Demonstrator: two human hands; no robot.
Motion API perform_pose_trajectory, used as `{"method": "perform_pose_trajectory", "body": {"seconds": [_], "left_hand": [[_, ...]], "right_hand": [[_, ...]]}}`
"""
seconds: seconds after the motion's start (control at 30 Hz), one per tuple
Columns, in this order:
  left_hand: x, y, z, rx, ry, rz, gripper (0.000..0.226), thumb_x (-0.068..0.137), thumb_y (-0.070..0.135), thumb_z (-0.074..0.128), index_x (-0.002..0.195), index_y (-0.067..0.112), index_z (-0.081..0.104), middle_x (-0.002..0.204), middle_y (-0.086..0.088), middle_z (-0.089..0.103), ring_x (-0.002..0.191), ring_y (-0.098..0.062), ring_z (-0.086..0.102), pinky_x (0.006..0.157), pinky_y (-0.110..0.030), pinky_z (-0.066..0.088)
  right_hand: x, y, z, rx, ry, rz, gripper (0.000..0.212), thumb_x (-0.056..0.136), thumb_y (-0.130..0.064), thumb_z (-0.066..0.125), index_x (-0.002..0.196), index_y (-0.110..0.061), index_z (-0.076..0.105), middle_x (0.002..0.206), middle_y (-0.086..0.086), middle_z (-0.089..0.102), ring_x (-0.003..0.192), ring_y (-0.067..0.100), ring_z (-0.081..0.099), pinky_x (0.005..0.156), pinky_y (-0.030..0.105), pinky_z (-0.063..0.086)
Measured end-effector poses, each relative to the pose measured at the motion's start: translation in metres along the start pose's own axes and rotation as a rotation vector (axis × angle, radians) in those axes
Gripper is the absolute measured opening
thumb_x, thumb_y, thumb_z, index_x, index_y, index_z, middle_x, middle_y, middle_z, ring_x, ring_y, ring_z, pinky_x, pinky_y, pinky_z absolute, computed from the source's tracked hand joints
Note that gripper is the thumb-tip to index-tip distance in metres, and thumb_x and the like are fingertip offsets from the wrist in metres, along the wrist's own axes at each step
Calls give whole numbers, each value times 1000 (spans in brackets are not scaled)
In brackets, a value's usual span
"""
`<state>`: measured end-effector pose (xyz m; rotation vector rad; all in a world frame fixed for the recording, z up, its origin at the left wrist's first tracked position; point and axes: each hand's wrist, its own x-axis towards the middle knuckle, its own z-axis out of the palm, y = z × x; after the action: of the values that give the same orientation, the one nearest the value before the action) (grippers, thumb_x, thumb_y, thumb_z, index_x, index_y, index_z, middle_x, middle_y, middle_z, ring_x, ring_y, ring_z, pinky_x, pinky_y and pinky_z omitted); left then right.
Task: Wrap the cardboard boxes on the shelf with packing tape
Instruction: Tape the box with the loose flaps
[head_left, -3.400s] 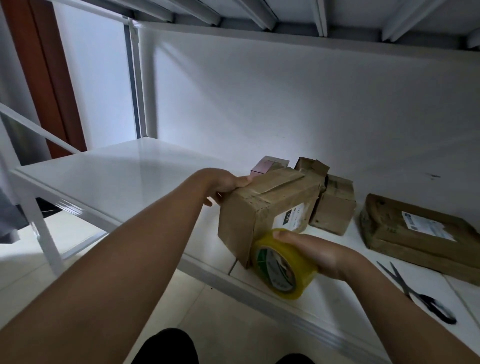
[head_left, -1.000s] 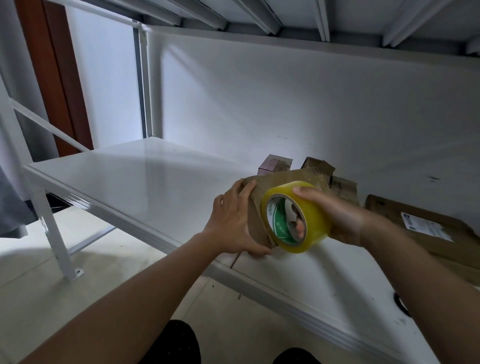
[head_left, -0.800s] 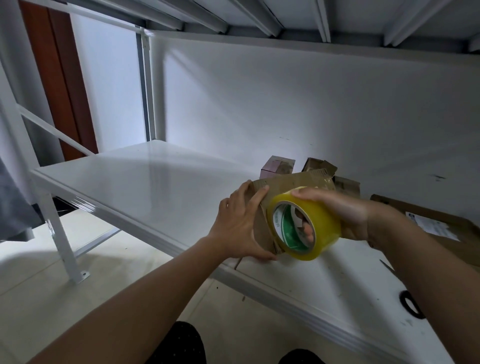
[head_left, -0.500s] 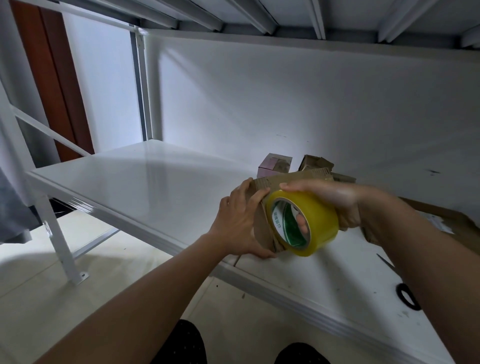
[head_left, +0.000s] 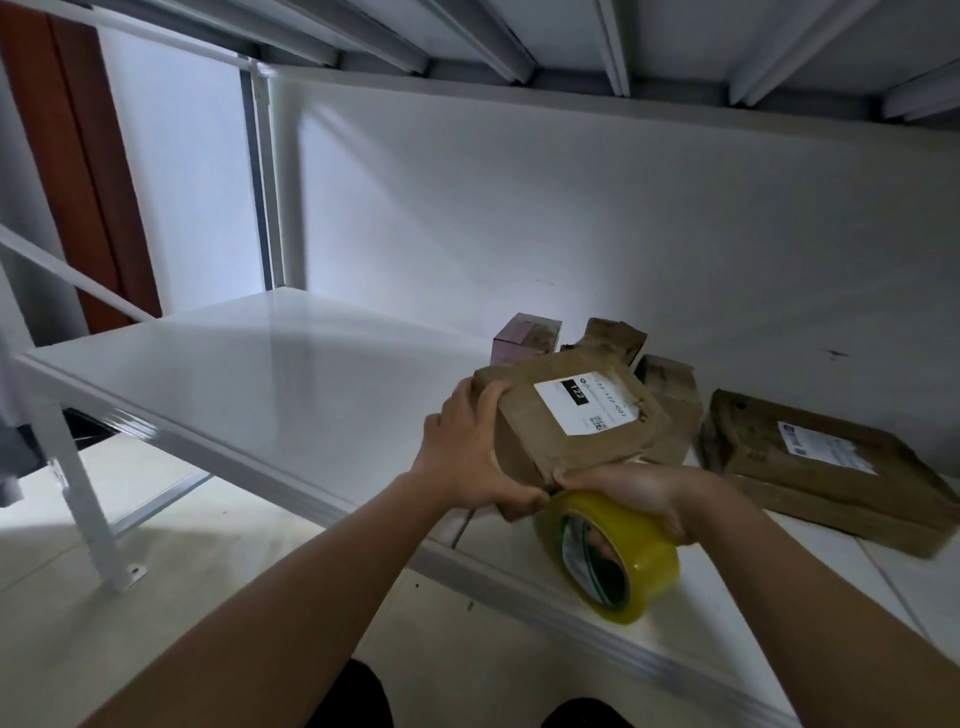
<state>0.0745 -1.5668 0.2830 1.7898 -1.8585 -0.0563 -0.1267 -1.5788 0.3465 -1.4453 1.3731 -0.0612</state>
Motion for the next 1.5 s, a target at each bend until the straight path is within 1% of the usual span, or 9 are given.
{"method": "perform_pose_trajectory", "body": {"seconds": [0.3,0.43,0.6,0.7,0.97,1.1,1.17,1.3,1.5], "left_hand": [[0,-7,-4,-82,-59,-91,131,41,80,72,143,37,0,150,-3,15,135,-26,26,111,-44,27],[14,-13,-45,-117,-297,-145,110,47,83,63,138,42,18,144,-1,33,128,-25,39,108,-45,30],[53,2,-64,-100,-1,-287,63,85,68,44,129,23,45,130,-1,55,119,-24,50,98,-40,37],[56,21,-37,60,-144,-264,57,94,56,36,137,19,38,131,-9,48,120,-30,47,91,-41,38],[69,-1,-33,-150,-290,-474,88,81,65,58,140,5,33,139,-14,40,123,-33,46,101,-47,41],[66,-14,-35,-441,-260,-571,98,69,61,74,139,5,35,136,-11,47,115,-27,51,91,-38,47],[59,-21,-34,-591,-306,-604,89,71,62,71,138,11,41,136,-8,49,102,-20,55,78,-30,47],[44,-32,-15,-786,-367,-705,87,80,76,47,145,21,32,144,-5,43,122,-22,47,104,-43,30],[44,-35,-14,-735,-359,-715,79,83,77,35,144,27,33,141,-4,47,122,-21,47,95,-43,31]], "right_hand": [[12,-7,-6,-61,-42,-46,33,81,-51,65,95,-23,56,71,2,71,61,12,70,48,23,54],[16,-4,-8,-16,-26,-62,39,72,-50,70,96,-25,53,87,6,66,57,15,70,46,23,53],[16,-4,-8,3,-40,-39,55,65,-49,73,106,-18,54,93,13,66,59,19,71,53,27,55],[18,-4,-7,9,-29,-29,56,70,-50,73,110,-15,55,93,13,66,62,20,70,56,29,55],[32,-7,-6,2,-47,-32,74,61,-61,71,114,-10,60,79,10,69,64,20,68,60,30,54],[38,-11,-3,-27,-53,-28,88,50,-65,70,118,-11,58,94,12,67,79,23,67,76,35,55],[40,-11,-4,-29,-63,-30,85,53,-66,70,116,-10,59,93,12,69,79,23,68,76,35,56],[42,-10,-6,-40,-110,-39,77,54,-66,66,106,-9,63,68,5,72,62,17,69,63,30,55],[42,-10,-6,-28,-136,-52,77,56,-64,64,110,-9,61,67,5,71,62,17,67,62,30,54]]}}
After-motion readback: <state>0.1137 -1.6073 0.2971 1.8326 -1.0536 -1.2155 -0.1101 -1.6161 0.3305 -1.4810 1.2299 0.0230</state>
